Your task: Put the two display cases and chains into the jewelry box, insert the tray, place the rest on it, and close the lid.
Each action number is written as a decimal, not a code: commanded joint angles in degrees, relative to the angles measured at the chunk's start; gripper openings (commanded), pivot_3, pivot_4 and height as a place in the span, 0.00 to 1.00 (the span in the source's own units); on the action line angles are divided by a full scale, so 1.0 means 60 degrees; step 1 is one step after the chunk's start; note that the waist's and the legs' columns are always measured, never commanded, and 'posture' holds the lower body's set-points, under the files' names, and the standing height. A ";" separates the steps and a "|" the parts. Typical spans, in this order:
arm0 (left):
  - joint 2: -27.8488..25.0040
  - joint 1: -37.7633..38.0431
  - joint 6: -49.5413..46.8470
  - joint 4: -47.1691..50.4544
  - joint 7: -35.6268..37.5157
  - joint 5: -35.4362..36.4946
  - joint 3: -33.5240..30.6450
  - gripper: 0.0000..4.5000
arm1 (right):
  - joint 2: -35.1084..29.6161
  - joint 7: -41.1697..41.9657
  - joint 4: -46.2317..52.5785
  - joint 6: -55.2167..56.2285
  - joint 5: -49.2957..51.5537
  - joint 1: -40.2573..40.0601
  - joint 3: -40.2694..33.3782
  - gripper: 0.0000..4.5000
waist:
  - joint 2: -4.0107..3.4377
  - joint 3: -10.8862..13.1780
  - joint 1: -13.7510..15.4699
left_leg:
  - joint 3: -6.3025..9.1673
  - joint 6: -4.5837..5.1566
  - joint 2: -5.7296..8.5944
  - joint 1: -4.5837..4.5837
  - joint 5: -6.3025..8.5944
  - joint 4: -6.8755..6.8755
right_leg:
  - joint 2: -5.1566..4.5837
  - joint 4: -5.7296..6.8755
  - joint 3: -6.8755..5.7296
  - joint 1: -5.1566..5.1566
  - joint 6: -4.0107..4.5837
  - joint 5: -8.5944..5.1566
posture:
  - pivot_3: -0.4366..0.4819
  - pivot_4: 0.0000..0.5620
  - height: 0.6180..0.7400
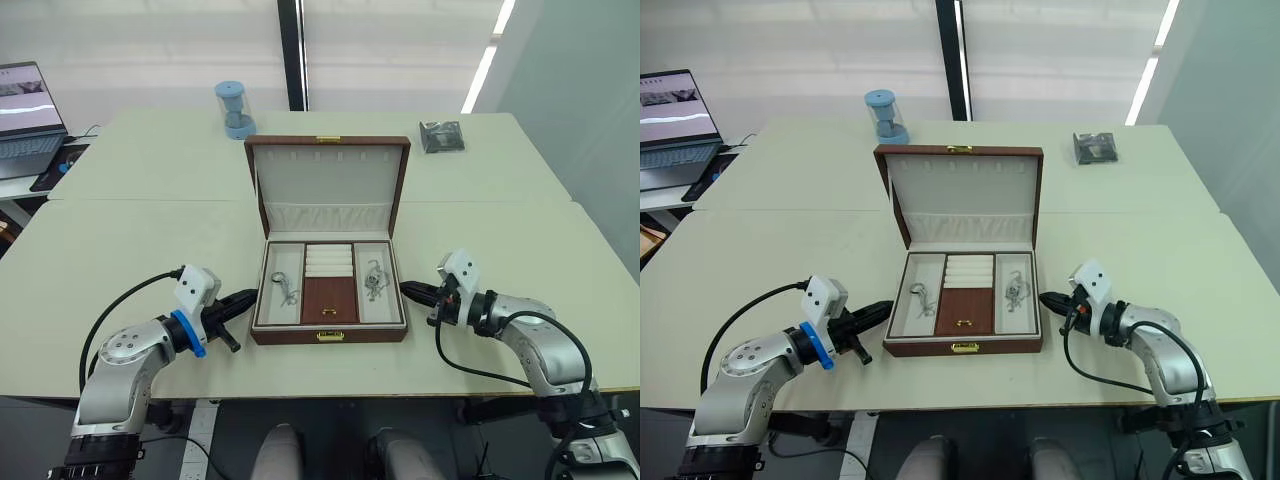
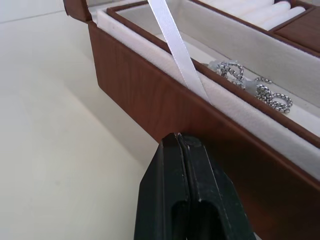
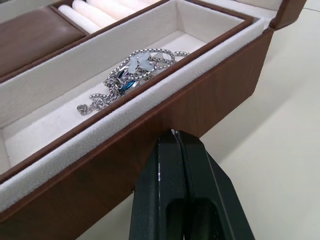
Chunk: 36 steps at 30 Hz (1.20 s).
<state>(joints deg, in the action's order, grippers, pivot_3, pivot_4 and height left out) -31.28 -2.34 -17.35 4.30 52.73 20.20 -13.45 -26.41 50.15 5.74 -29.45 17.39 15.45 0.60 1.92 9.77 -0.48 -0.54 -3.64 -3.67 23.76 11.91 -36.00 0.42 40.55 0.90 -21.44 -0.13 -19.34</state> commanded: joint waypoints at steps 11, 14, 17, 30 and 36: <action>-0.0110 0.2741 0.0565 0.3504 -0.0233 0.2143 -0.2443 0.00 | -0.0660 0.0720 -0.2254 0.1132 0.0317 0.1821 -0.0514 0.00 | -0.0003 0.0008 -0.0266 | 0.0004 0.0000 -0.0002 -0.0009 0.0000 0.0003 | -0.0002 0.0001 0.0016 -0.0001 0.0001 0.0000 | 0.48 0.27 1.00; 0.0127 0.3726 0.0437 0.4660 -0.0577 0.2746 -0.2917 0.00 | -0.0645 0.1002 -0.3423 0.1725 0.0081 0.2708 -0.0340 0.00 | -0.0004 0.0010 -0.0265 | 0.0002 0.0000 -0.0002 -0.0012 0.0000 0.0004 | 0.0001 0.0000 0.0014 0.0000 0.0001 0.0000 | 0.48 0.27 1.00; 0.0270 0.4603 0.0467 0.5530 -0.0873 0.3145 -0.3439 0.00 | -0.0586 0.1320 -0.4752 0.2376 -0.0217 0.3758 -0.0131 0.00 | -0.0004 0.0012 -0.0246 | -0.0002 0.0000 -0.0002 -0.0013 0.0000 0.0004 | 0.0003 0.0000 0.0014 0.0000 0.0003 0.0001 | 0.48 0.27 1.00; 0.1702 0.7988 0.0961 0.8278 -0.2429 0.5483 -0.5516 0.00 | 0.0550 0.0751 -1.1673 0.5693 -0.1447 0.8597 -0.0222 0.00 | -0.0001 0.0039 -0.0313 | -0.0023 0.0002 -0.0002 -0.0011 0.0001 0.0006 | 0.0011 -0.0030 0.0019 0.0000 0.0028 0.0011 | 0.48 0.27 1.00; 0.2029 0.8497 0.1299 0.8676 -0.2837 0.5607 -0.5409 0.00 | 0.0920 0.0346 -1.2793 0.6236 -0.1745 0.9422 -0.0359 0.00 | -0.0011 0.0048 -0.0320 | -0.0031 0.0002 -0.0003 -0.0006 0.0002 0.0005 | 0.0006 -0.0034 0.0026 -0.0003 0.0030 0.0013 | 0.48 0.27 1.00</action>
<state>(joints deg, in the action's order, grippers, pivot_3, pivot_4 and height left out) -19.62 47.76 -11.27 54.29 36.52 52.87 -45.24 -20.97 53.08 -70.64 6.31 7.12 69.50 0.01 1.85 10.06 -2.40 -0.73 -3.63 -3.69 23.72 11.92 -35.96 0.45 40.34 1.05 -21.46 0.05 -19.26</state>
